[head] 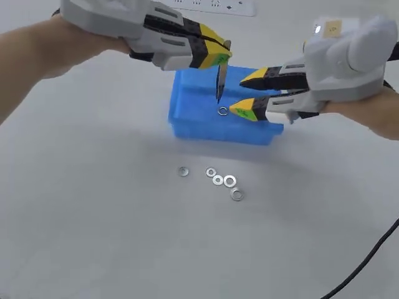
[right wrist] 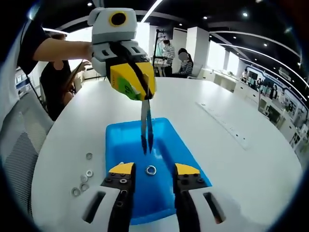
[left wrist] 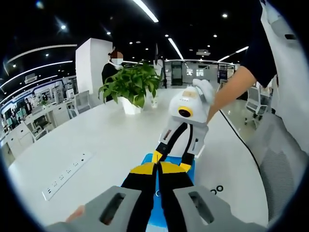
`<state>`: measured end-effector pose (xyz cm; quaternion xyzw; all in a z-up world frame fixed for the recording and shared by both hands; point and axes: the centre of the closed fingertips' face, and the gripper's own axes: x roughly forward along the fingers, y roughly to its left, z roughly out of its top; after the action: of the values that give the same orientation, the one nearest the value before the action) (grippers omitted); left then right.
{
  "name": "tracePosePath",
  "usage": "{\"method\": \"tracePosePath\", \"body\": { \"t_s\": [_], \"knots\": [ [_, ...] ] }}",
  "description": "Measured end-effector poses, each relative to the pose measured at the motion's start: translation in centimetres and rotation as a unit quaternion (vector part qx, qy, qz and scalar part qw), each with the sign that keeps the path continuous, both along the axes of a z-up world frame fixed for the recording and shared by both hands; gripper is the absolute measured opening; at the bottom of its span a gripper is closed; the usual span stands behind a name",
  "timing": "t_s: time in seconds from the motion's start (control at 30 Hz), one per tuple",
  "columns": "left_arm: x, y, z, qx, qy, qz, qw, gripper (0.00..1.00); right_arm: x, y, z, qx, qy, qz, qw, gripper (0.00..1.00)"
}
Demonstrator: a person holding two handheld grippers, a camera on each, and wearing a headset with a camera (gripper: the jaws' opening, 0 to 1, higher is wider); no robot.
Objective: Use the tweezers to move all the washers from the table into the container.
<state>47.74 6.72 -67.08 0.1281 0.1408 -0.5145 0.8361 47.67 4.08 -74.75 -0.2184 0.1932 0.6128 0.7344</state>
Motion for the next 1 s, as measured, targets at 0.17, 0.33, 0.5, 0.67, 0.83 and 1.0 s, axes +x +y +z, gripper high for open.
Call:
{"method": "tracePosePath", "body": {
  "t_s": [0.17,0.33,0.5,0.67,0.83,1.0],
  "knots": [
    [-1.3,1.2,1.2,0.005,-0.01,0.008,0.9999,0.05,0.0,-1.7,2.2,0.028,-0.016,-0.042,0.9986,0.32],
    [-3.2,1.7,2.0,0.008,-0.013,0.014,0.9998,0.05,-1.0,-3.7,3.5,0.036,-0.022,-0.063,0.9971,0.32],
    [-6.1,1.6,2.3,0.006,-0.01,0.016,0.9998,0.05,-2.0,-6.3,3.3,0.037,-0.001,-0.082,0.9959,0.36],
    [-7.6,2.1,1.8,0.006,0.0,0.024,0.9997,0.05,-4.1,-7.6,2.8,0.027,-0.005,-0.089,0.9957,0.4],
    [-7.6,2.0,2.2,-0.003,-0.006,0.032,0.9995,0.05,-6.2,-7.9,2.9,0.028,0.0,-0.09,0.9956,0.44],
    [-8.2,2.1,3.2,-0.017,-0.014,0.037,0.999,0.05,-7.7,-7.2,3.5,0.042,0.002,-0.087,0.9953,0.51]
  ]
}}
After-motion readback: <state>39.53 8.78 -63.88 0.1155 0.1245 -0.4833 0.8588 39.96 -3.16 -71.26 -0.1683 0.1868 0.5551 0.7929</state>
